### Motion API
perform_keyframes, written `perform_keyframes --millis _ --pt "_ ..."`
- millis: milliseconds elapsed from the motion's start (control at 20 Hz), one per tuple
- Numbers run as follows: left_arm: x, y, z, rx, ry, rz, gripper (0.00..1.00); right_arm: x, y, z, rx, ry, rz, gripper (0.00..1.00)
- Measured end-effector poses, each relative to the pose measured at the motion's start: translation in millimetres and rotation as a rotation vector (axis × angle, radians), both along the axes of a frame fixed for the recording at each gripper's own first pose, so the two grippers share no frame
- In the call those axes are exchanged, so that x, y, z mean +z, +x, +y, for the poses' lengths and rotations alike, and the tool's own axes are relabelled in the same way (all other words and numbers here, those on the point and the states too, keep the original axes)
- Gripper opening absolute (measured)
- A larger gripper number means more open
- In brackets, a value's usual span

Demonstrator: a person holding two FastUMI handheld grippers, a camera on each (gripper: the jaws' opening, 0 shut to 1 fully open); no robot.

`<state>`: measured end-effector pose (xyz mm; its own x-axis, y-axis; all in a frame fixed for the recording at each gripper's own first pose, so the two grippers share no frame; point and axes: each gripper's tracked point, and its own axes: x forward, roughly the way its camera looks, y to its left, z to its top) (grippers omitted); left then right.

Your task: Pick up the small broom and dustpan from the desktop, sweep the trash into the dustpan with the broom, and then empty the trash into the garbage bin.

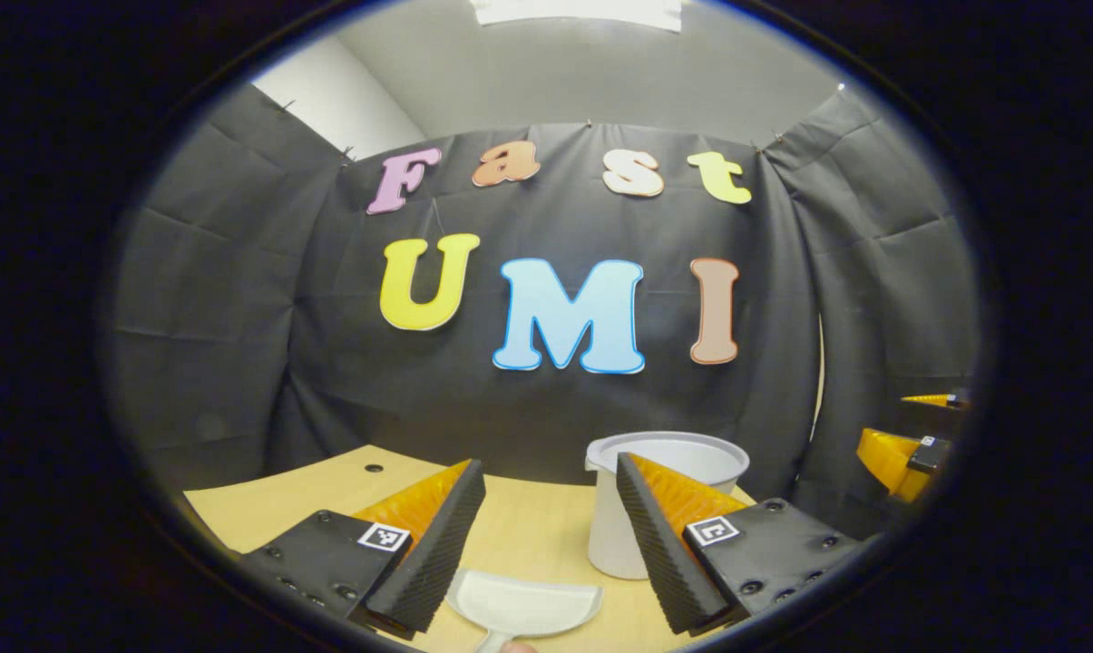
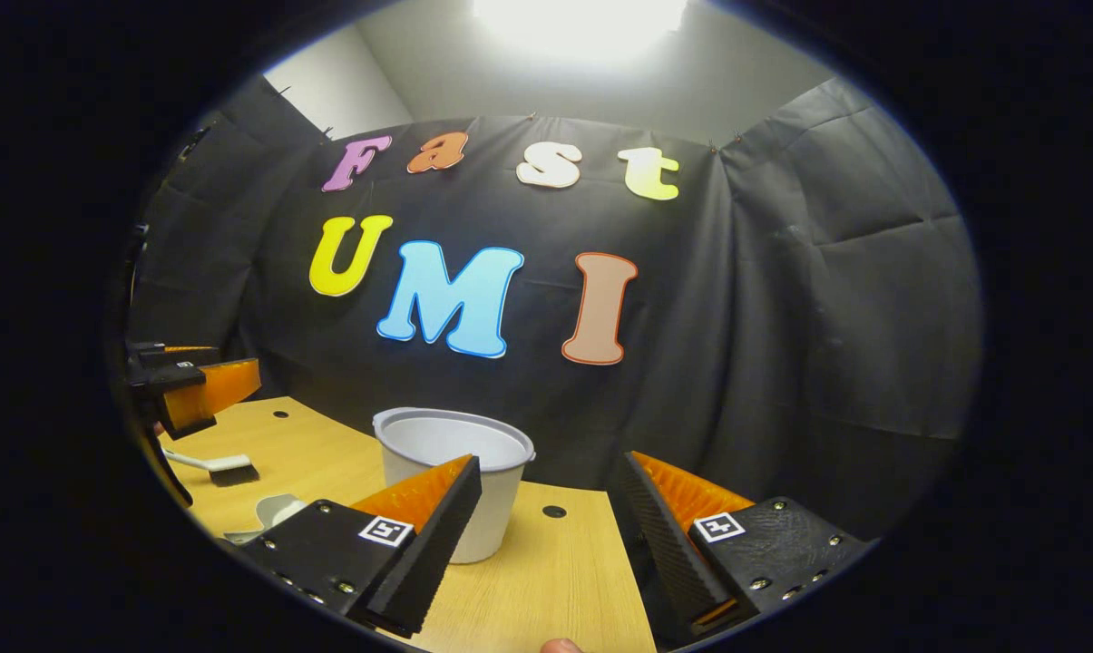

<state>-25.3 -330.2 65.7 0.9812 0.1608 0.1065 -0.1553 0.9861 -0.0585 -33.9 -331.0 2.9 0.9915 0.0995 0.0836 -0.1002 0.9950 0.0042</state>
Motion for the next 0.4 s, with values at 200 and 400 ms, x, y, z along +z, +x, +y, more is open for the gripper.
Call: perform_keyframes --millis 200,400 --pt "2.8 -7.9 4.3 0.010 -0.004 -0.003 0.97 10.9 -2.7 6.2 0.017 0.014 -0.033 0.97" --pt "6.5 -20.2 10.1 0.026 0.004 -0.007 0.96 16.3 -5.0 13.4 0.034 0.022 -0.052 0.97"
